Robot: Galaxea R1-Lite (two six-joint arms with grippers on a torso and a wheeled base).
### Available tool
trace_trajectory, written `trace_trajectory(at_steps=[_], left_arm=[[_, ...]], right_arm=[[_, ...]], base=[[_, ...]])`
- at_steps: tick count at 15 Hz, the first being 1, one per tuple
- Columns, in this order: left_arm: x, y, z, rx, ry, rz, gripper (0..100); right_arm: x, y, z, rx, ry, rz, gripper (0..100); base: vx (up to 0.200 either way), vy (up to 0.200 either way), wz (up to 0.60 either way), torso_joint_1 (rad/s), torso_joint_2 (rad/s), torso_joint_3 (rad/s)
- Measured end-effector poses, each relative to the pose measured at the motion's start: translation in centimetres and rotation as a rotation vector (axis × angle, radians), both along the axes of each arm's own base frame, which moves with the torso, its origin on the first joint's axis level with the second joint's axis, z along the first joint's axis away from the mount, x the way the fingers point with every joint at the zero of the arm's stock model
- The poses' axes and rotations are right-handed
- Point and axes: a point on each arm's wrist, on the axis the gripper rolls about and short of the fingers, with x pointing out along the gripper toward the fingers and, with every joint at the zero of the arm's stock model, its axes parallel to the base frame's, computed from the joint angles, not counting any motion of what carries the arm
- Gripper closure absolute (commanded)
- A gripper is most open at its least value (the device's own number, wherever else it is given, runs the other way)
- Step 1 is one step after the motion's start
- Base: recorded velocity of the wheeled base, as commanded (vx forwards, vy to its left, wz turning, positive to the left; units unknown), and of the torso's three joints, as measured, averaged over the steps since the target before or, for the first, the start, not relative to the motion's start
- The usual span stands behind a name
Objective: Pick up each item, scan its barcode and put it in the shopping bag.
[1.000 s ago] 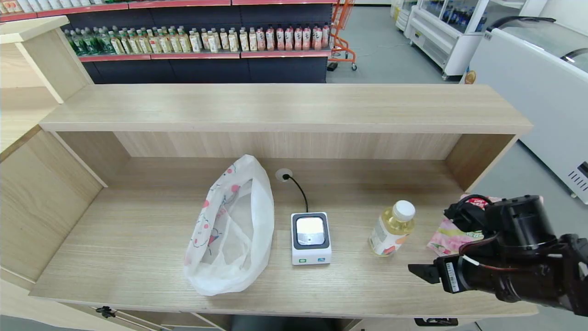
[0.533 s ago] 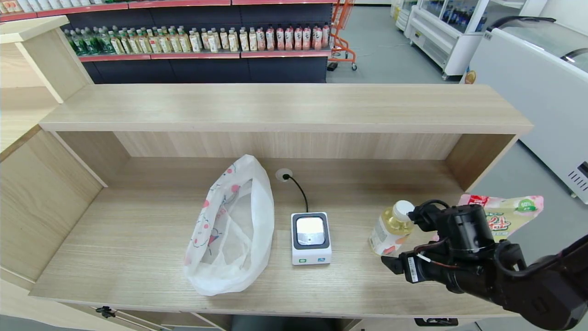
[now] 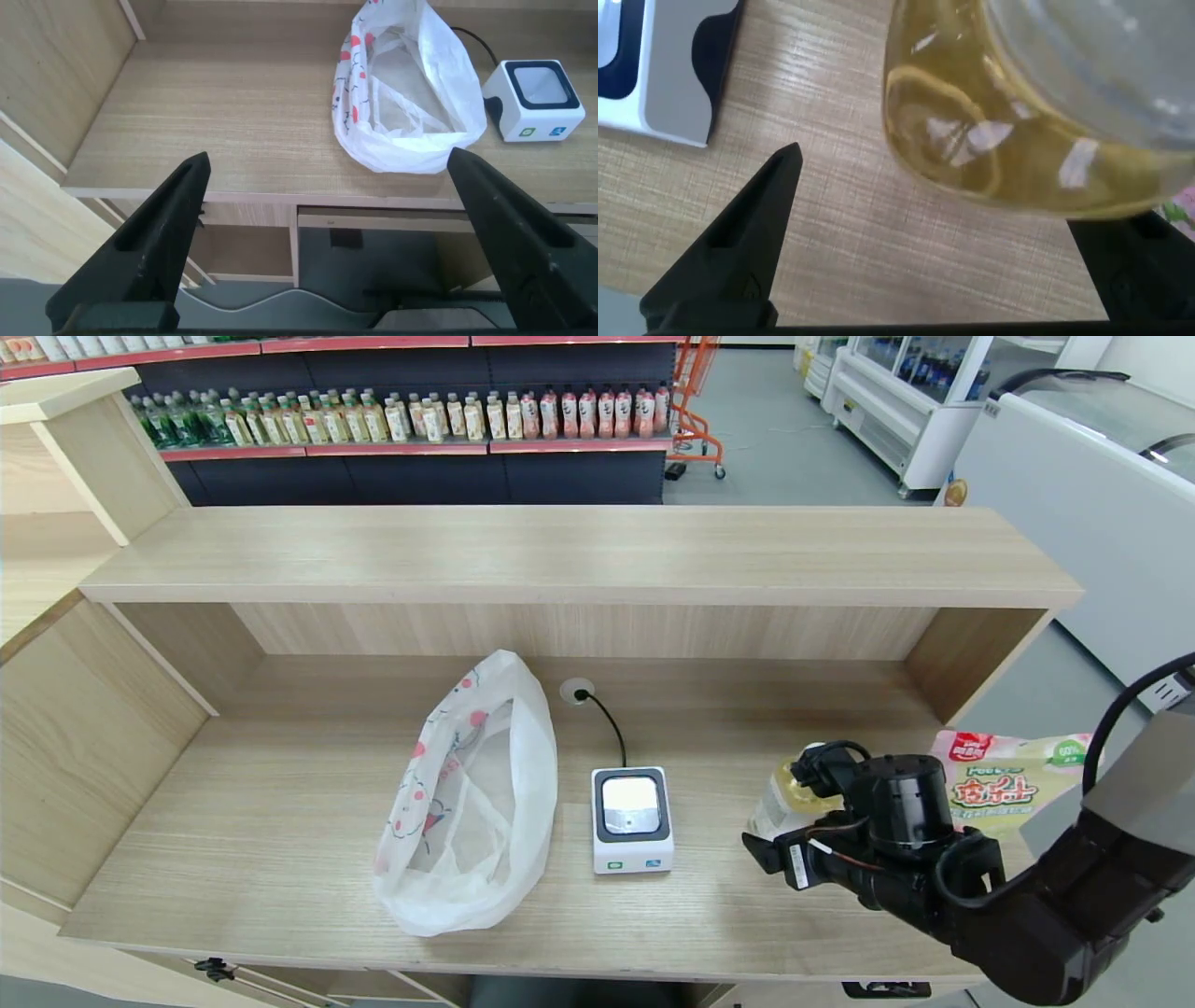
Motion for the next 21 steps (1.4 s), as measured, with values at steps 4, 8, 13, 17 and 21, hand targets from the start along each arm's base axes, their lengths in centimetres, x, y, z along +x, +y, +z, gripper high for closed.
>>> trace_trajectory(at_steps=[4,8,13,17,21], left_arm=[[0.0,0.0,0.0,0.000,0.000,0.000,0],[0.0,0.0,0.0,0.000,0.000,0.000,0],[0.0,0.0,0.0,0.000,0.000,0.000,0],[0.0,0.0,0.0,0.000,0.000,0.000,0],[0.0,0.0,0.0,0.000,0.000,0.000,0]], right_arm=[[1.1,0.6,-0.7,-0.005,-0.081,0.026,0],[2.4,1.2,-1.3,0.009,-0.137,0.045,0],[3.6,1.7,-1.3,0.012,-0.180,0.056,0],[4.0,2.1,-1.3,0.063,-0.215,0.136,0],[4.2,2.2,-1.3,0.069,-0.234,0.188,100]], base=[[0.000,0.000,0.00,0.000,0.00,0.000],[0.000,0.000,0.00,0.000,0.00,0.000],[0.000,0.000,0.00,0.000,0.00,0.000],[0.000,0.000,0.00,0.000,0.00,0.000],[0.000,0.000,0.00,0.000,0.00,0.000]])
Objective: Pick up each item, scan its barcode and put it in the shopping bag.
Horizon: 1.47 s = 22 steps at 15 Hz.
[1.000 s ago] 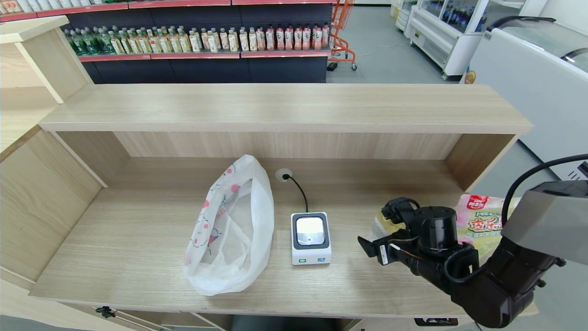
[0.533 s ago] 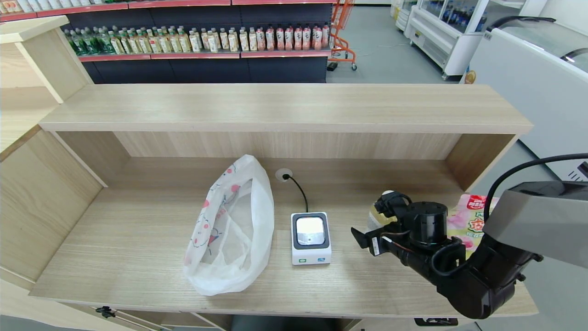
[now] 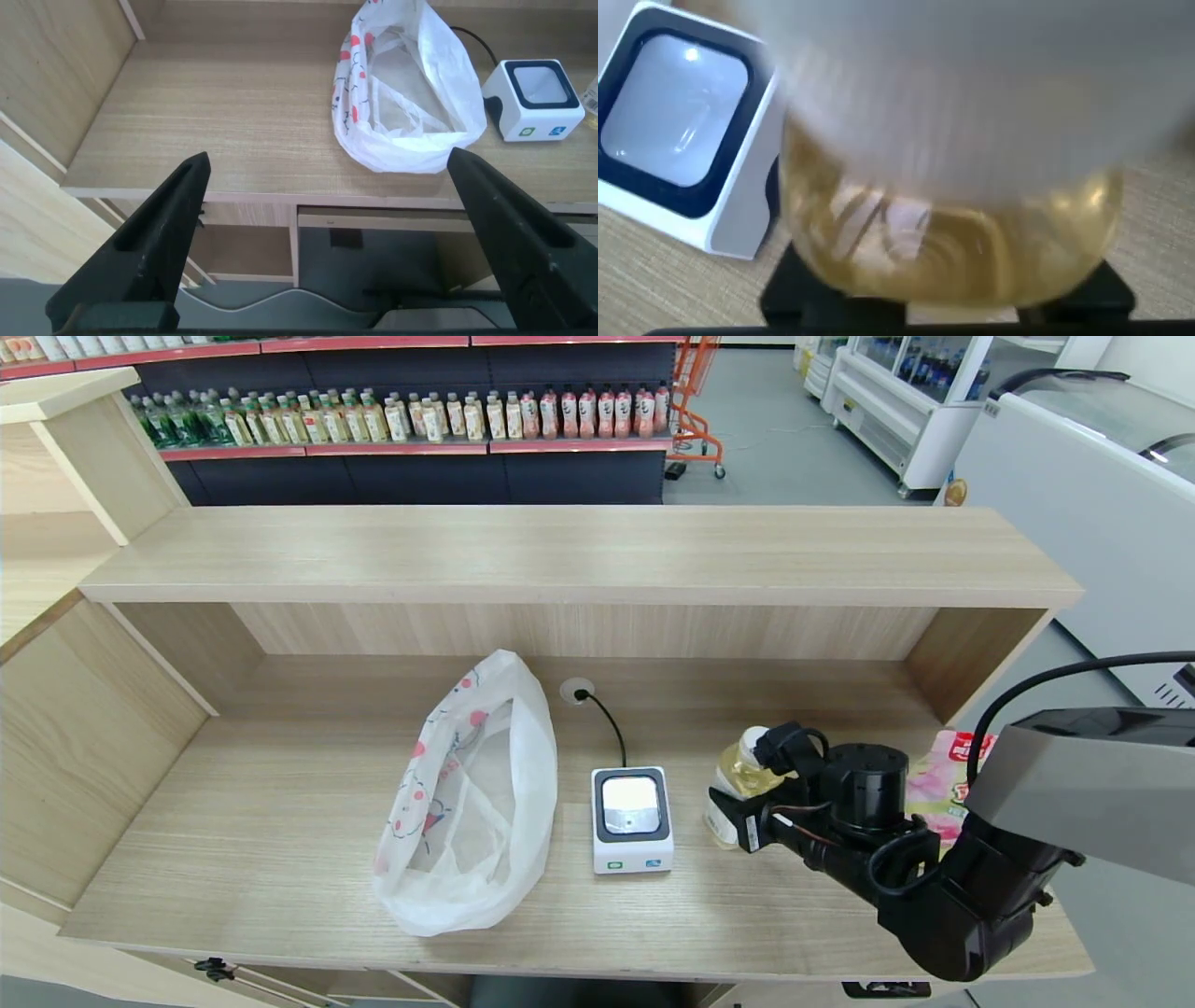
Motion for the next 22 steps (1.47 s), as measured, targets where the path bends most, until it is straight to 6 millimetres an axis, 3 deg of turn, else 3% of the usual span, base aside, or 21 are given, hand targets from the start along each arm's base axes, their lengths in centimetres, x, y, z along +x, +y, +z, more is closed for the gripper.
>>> trace_trajectory(at_steps=[7,10,14,18,22], left_arm=[[0.0,0.0,0.0,0.000,0.000,0.000,0],[0.0,0.0,0.0,0.000,0.000,0.000,0],[0.0,0.0,0.0,0.000,0.000,0.000,0],[0.0,0.0,0.0,0.000,0.000,0.000,0],[0.0,0.0,0.0,0.000,0.000,0.000,0]], right_arm=[[0.0,-0.8,-0.5,-0.023,0.015,-0.020,100],[-0.1,-1.8,0.2,0.012,0.041,-0.017,100],[-1.4,-4.8,4.8,0.149,0.126,0.094,100],[-4.7,-8.5,10.7,0.325,0.181,0.452,100],[-8.3,-9.8,12.3,0.371,0.186,0.660,100]], base=[[0.000,0.000,0.00,0.000,0.00,0.000],[0.000,0.000,0.00,0.000,0.00,0.000],[0.000,0.000,0.00,0.000,0.00,0.000],[0.000,0.000,0.00,0.000,0.00,0.000],[0.000,0.000,0.00,0.000,0.00,0.000]])
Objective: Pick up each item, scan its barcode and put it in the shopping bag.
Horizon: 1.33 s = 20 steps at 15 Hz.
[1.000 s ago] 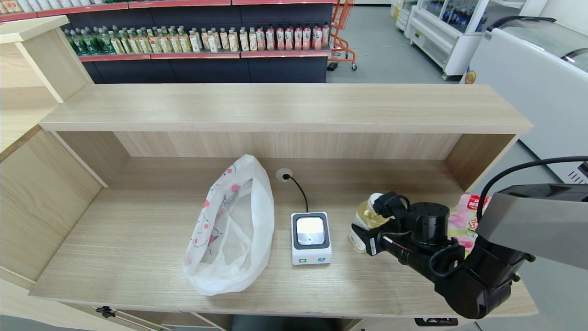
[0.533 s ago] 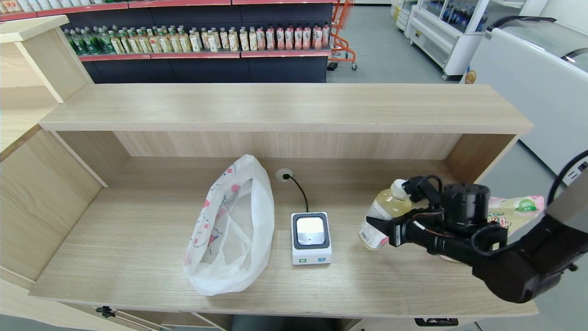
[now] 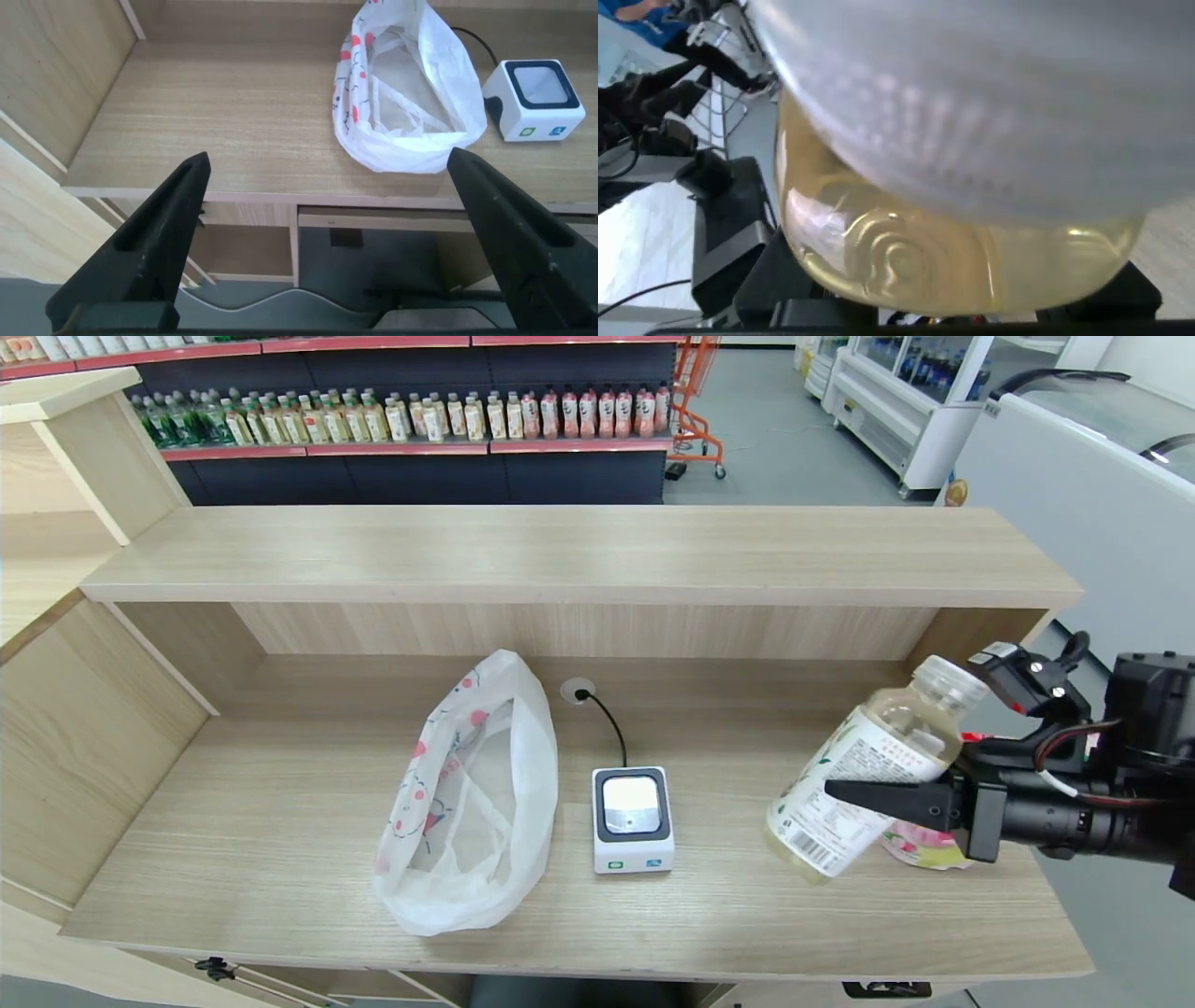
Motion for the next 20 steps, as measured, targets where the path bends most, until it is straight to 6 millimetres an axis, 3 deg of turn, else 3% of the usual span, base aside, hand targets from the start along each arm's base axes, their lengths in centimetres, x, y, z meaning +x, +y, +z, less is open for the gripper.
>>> trace_trajectory(at_steps=[8,14,20], left_arm=[[0.0,0.0,0.0,0.000,0.000,0.000,0],[0.0,0.0,0.0,0.000,0.000,0.000,0],[0.0,0.0,0.0,0.000,0.000,0.000,0]], right_arm=[[-3.8,2.0,0.3,0.025,0.004,0.227,100],[-6.0,2.5,-1.4,-0.064,0.077,0.316,100],[-6.9,4.0,-0.2,-0.052,0.053,0.401,100]], base=[[0.000,0.000,0.00,0.000,0.00,0.000],[0.000,0.000,0.00,0.000,0.00,0.000],[0.000,0.000,0.00,0.000,0.00,0.000]])
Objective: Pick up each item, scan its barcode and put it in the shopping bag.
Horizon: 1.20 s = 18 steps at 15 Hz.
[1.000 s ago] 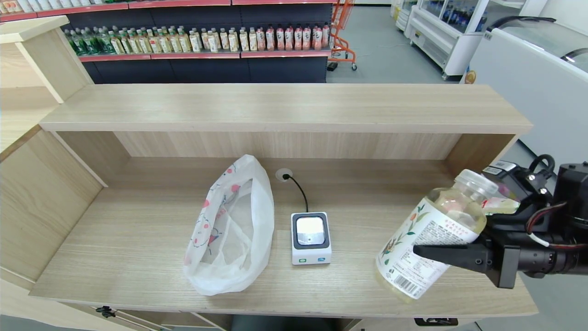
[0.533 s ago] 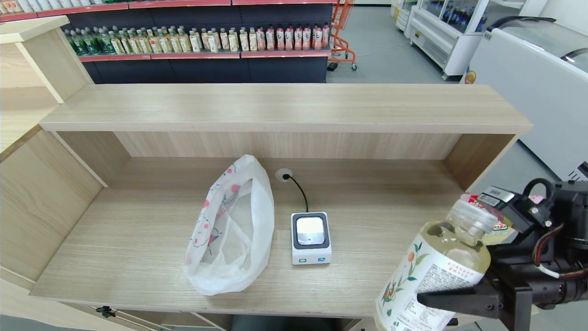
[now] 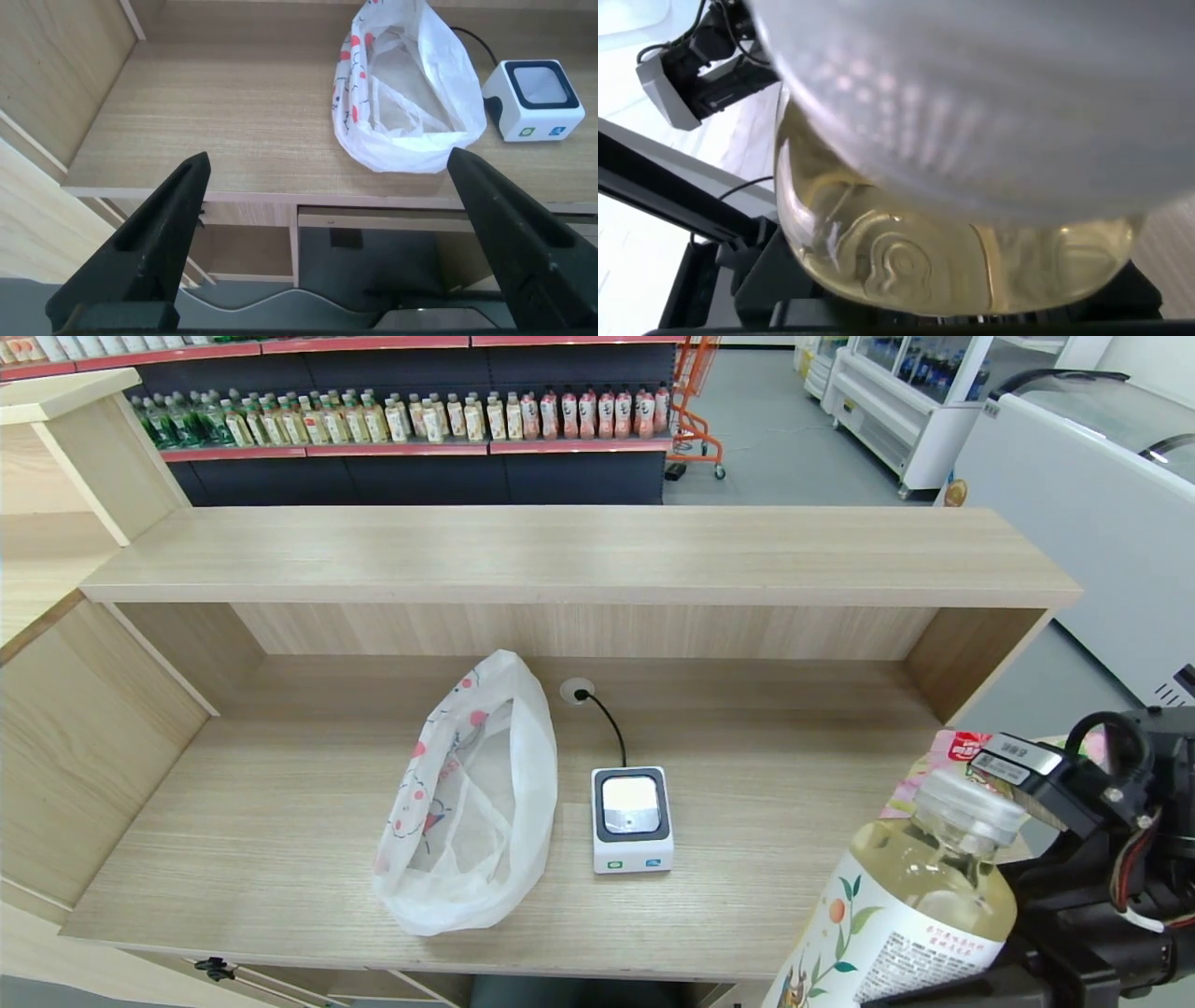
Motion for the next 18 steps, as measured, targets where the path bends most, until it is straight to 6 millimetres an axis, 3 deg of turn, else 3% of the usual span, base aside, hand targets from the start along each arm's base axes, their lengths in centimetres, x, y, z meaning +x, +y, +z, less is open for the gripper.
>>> trace_trajectory(at_steps=[5,18], left_arm=[[0.0,0.0,0.0,0.000,0.000,0.000,0],[0.0,0.0,0.0,0.000,0.000,0.001,0]], right_arm=[[0.2,1.1,0.6,0.006,-0.012,0.046,100],[0.2,2.3,-0.4,-0.053,0.015,0.011,100]], base=[[0.000,0.000,0.00,0.000,0.00,0.000],[0.000,0.000,0.00,0.000,0.00,0.000]])
